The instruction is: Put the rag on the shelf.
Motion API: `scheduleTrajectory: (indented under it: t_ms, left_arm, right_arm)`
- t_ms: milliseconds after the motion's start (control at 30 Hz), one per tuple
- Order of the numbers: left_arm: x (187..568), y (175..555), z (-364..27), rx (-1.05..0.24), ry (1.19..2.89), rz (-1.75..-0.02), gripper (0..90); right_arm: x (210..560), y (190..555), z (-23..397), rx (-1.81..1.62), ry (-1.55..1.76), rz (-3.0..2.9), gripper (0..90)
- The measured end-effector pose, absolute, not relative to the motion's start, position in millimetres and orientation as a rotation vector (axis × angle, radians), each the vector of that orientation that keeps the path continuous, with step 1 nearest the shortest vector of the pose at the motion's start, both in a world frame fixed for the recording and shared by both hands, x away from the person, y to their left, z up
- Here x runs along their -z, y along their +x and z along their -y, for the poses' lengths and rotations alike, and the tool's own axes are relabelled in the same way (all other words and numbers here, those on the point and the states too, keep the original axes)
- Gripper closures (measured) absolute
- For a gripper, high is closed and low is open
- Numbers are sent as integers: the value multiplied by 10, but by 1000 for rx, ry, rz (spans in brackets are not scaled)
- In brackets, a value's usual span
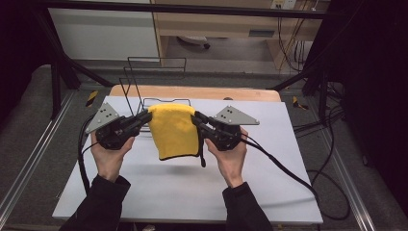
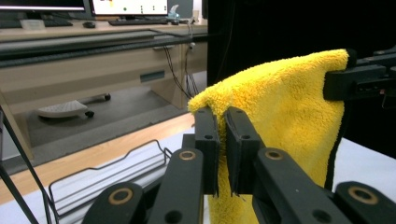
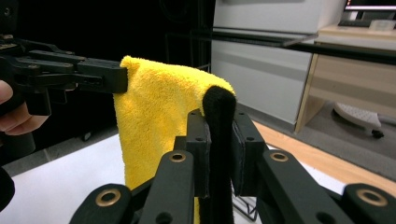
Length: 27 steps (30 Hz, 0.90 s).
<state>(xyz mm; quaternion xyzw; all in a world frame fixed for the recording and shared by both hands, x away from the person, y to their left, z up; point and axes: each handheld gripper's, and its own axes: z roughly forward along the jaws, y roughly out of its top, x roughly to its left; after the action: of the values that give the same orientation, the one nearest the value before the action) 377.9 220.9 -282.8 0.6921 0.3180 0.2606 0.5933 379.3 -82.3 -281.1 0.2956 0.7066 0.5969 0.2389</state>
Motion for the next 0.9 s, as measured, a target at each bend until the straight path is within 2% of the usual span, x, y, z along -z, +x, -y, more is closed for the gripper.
scheduleTrajectory:
  t_ms: [900]
  left_arm:
    - [2494, 3934, -2330, -680, 1463, -725, 840]
  right_arm:
    - [2457, 3939, 648, -1689, 748, -1805, 803]
